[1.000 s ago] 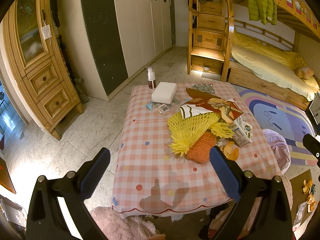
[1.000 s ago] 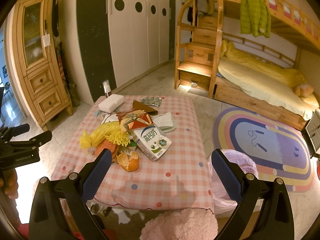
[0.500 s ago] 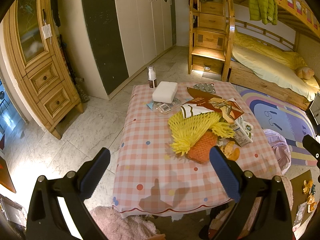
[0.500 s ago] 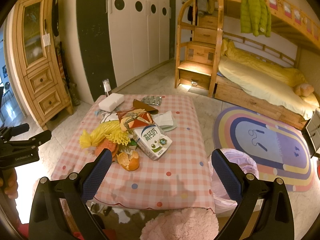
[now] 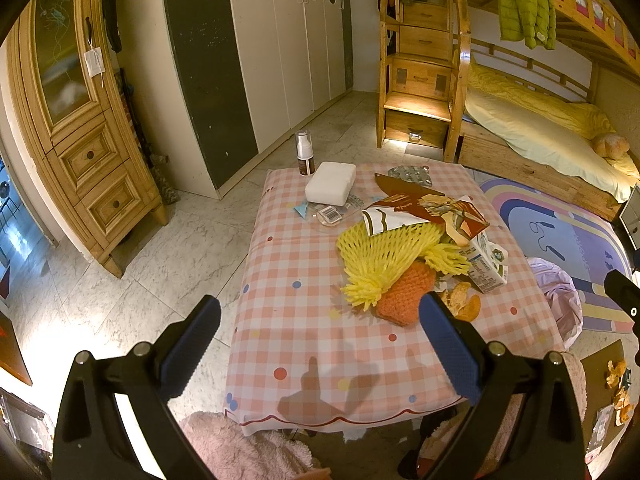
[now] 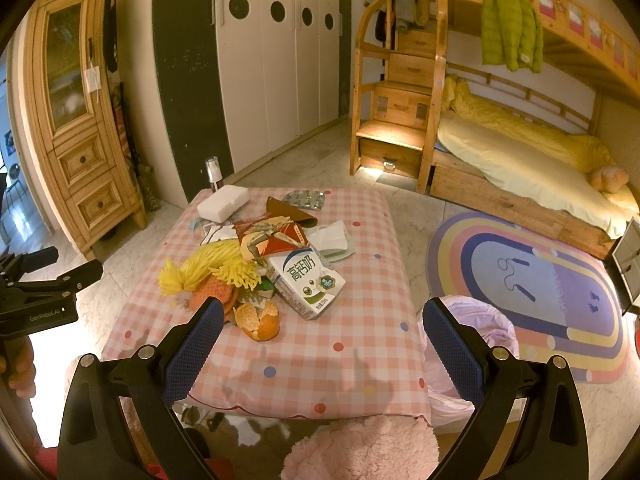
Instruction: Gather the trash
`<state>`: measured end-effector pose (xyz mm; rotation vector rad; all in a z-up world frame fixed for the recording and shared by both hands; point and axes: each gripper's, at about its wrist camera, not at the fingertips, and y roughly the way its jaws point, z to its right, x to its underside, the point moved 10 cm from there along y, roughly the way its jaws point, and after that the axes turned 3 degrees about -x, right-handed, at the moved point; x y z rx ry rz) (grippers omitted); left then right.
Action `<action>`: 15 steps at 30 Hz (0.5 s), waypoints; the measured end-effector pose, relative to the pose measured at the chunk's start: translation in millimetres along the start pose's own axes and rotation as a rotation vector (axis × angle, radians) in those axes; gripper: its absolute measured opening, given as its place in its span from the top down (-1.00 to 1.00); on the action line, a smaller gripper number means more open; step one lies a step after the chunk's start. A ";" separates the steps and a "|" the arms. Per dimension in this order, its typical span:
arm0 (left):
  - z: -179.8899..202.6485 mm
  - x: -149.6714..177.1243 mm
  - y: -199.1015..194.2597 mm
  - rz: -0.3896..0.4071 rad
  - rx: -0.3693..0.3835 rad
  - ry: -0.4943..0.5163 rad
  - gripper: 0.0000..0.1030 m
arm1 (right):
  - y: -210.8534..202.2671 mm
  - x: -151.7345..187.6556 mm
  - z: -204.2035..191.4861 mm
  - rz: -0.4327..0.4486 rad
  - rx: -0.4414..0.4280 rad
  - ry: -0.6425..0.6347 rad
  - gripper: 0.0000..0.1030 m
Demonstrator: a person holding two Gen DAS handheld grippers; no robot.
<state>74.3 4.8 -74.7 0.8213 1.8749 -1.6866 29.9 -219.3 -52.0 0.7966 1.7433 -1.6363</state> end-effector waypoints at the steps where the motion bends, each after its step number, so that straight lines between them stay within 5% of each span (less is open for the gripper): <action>1: 0.4 -0.1 -0.4 0.000 0.001 -0.001 -0.87 | 0.0 0.1 0.0 0.000 0.000 0.000 -0.90; 15: -0.6 3.1 4.4 -0.007 -0.010 -0.003 -0.87 | 8.6 1.3 -1.1 -0.012 -0.002 -0.007 -0.90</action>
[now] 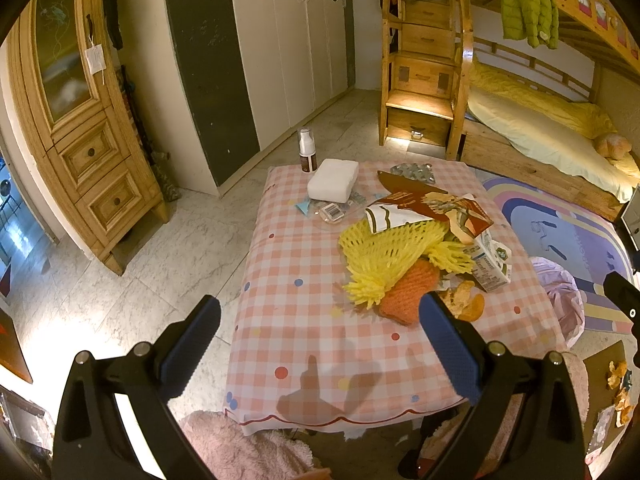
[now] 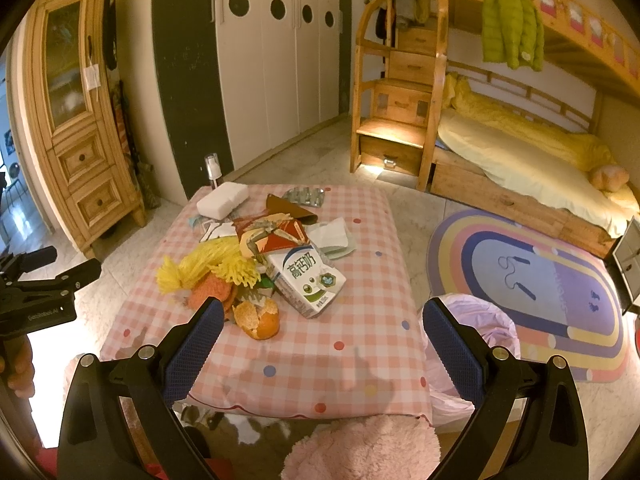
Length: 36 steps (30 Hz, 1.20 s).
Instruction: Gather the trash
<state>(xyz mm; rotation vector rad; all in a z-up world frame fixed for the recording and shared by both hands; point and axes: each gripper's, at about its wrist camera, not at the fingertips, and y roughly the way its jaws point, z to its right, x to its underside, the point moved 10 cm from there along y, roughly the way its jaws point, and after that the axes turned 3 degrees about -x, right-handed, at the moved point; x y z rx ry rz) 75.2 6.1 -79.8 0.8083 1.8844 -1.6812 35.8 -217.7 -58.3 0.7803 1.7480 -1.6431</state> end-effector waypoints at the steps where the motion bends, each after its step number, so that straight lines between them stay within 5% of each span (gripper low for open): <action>1: -4.8 2.4 1.0 -0.002 -0.002 -0.002 -0.87 | 2.9 -0.1 -1.3 -0.002 -0.004 -0.006 -0.90; 14: -28.6 4.2 35.1 -0.040 0.007 -0.052 -0.87 | 51.5 -21.3 -29.1 0.035 -0.163 -0.059 -0.90; 21: -36.6 -7.7 61.1 0.006 -0.038 -0.050 -0.87 | 92.5 -32.3 -40.3 -0.004 -0.151 -0.164 -0.85; 28: -38.2 -16.3 92.9 -0.056 0.013 -0.090 -0.87 | 136.6 -36.6 -51.4 -0.085 -0.248 -0.199 -0.77; 31: -37.2 -21.1 100.9 -0.056 0.015 -0.085 -0.87 | 153.5 -37.8 -54.3 -0.121 -0.275 -0.190 -0.40; 36: -36.6 -27.2 110.3 -0.055 0.019 -0.088 -0.87 | 169.0 -42.4 -58.9 -0.124 -0.302 -0.184 -0.74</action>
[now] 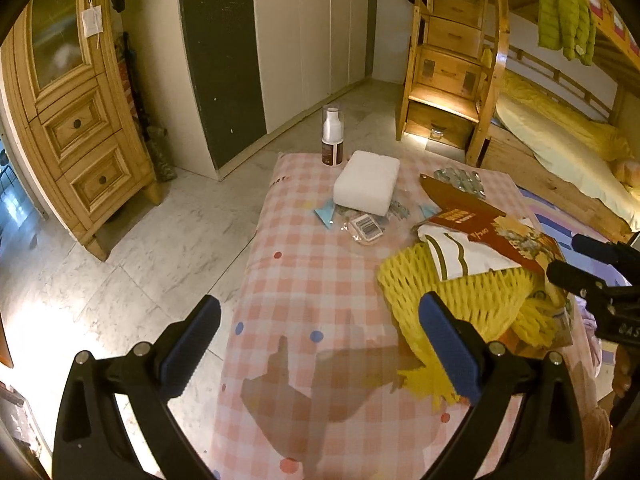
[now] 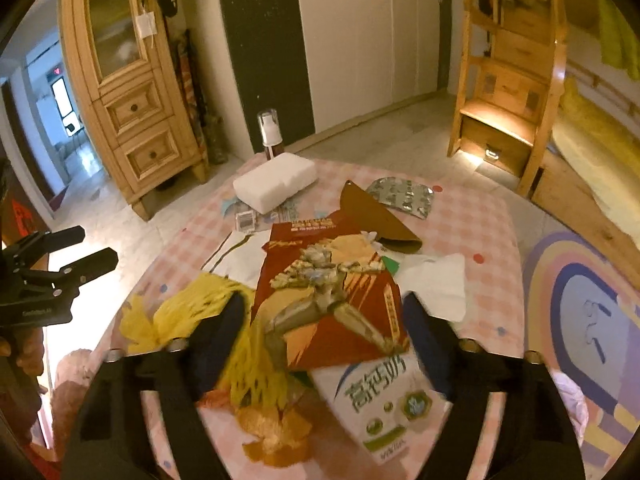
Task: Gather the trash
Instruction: 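Grasp the red printed card on the table with the right tool, then grasp the white paper with the left tool while the right tool lifts the red card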
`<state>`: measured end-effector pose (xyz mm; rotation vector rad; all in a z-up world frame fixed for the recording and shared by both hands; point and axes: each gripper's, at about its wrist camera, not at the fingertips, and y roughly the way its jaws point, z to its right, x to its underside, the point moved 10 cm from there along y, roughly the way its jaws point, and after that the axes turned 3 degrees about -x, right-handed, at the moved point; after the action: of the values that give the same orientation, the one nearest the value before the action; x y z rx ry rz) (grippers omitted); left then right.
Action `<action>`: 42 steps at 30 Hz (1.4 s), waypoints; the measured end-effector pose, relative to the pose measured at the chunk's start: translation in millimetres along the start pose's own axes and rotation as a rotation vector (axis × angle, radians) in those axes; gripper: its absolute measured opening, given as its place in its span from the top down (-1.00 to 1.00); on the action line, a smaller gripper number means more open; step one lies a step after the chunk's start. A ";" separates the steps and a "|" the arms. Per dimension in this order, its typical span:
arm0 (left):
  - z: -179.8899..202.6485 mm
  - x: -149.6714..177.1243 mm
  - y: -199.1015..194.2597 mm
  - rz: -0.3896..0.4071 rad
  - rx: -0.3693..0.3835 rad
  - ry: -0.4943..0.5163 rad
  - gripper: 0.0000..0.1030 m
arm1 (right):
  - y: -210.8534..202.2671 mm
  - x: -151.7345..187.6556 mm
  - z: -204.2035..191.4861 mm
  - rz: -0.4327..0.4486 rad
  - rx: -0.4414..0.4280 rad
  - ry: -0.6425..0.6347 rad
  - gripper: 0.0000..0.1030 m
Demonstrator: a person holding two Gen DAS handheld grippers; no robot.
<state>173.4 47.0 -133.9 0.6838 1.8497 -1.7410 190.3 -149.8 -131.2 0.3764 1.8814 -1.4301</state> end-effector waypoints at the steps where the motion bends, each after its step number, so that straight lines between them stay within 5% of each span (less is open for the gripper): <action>1: -0.6 -0.1 0.7 0.000 -0.001 0.000 -0.87 | 2.8 -1.1 0.6 -0.004 -0.001 -0.001 -0.74; 14: 0.8 9.0 1.4 -0.020 0.010 0.007 -0.87 | 22.9 5.3 -5.1 -0.088 0.005 -0.072 -0.54; 23: 12.4 17.0 -26.3 0.017 0.048 0.044 -0.87 | -44.5 -31.1 -6.0 0.131 0.071 -0.064 -0.53; 28: 39.3 20.4 -42.0 0.048 0.113 0.113 -0.85 | -89.3 -24.6 8.1 0.192 0.148 -0.027 -0.53; 37: 95.8 -5.5 -31.2 0.060 0.217 0.206 -0.32 | -122.0 13.7 39.9 0.204 0.225 0.058 -0.53; 42: 98.3 -19.0 2.6 0.007 0.235 0.167 -0.05 | -124.2 23.0 54.6 0.204 0.240 0.087 -0.54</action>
<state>191.5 -51.4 -128.3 0.9516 1.7608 -1.9690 117.7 -246.5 -65.7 0.7357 1.6856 -1.5219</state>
